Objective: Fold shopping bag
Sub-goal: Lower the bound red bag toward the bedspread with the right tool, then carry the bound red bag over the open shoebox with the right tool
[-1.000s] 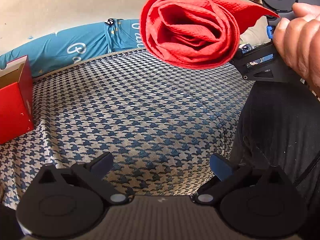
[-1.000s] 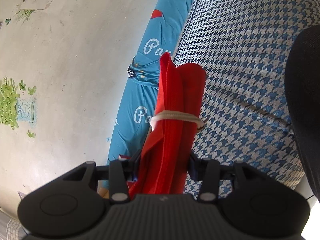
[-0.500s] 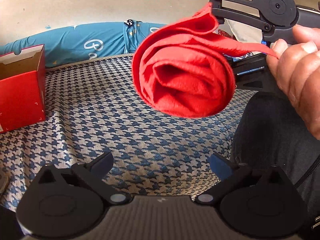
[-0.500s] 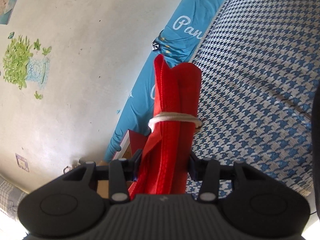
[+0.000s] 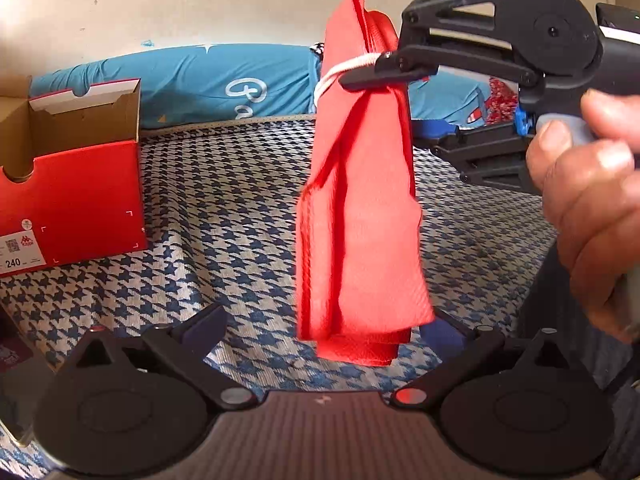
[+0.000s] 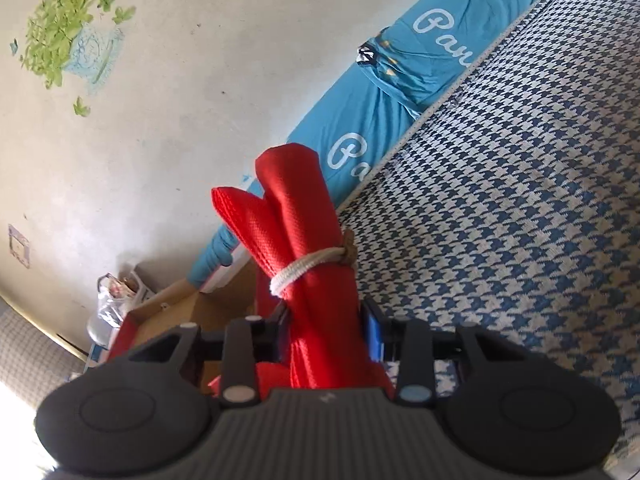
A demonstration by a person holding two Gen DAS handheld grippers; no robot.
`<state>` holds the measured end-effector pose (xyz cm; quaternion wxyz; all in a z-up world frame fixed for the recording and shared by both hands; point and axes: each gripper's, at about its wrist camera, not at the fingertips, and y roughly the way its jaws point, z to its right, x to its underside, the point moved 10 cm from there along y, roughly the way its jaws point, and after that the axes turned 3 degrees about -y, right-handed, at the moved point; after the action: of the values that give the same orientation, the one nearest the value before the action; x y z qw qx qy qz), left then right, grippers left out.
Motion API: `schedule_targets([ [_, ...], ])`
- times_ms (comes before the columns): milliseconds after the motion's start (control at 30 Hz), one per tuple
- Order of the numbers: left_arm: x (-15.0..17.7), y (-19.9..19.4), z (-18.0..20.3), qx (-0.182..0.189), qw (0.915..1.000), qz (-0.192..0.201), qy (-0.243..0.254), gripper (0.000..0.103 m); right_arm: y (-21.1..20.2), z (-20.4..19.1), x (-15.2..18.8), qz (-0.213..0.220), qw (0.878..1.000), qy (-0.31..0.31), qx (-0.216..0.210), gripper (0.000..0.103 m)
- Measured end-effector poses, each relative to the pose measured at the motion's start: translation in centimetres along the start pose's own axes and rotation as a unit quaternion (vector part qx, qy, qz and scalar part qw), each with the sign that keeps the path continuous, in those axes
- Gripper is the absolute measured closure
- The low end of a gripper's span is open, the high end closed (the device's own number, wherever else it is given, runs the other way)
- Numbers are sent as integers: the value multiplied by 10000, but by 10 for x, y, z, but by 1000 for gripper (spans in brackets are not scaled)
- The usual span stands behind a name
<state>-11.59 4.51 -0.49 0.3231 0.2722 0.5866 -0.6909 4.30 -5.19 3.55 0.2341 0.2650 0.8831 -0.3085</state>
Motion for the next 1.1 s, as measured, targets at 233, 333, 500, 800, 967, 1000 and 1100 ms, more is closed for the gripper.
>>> schedule_targets([
  [233, 18, 30, -8, -84, 9993, -374, -50, 0, 32, 27, 2, -285, 9991, -261, 197, 22],
  [333, 24, 39, -3, -105, 9988, -485, 31, 0, 35, 44, 11, -530, 9984, -83, 162, 17],
  [500, 26, 48, 8, -128, 9983, -520, 226, 0, 34, 73, 23, -791, 9956, 25, 502, 12],
  [800, 27, 55, 15, -110, 9976, -566, 386, 0, 48, 84, 43, -1358, 9890, -28, 578, 7],
  [967, 30, 52, 12, -172, 9974, -583, 377, 0, 55, 75, 48, -1531, 9856, -494, 518, 38],
  [1000, 29, 53, 12, -183, 9975, -583, 366, 0, 56, 73, 49, -1553, 9849, -580, 503, 45],
  [1100, 26, 51, 7, -196, 9976, -578, 313, 0, 59, 68, 51, -1619, 9822, -839, 459, 62],
])
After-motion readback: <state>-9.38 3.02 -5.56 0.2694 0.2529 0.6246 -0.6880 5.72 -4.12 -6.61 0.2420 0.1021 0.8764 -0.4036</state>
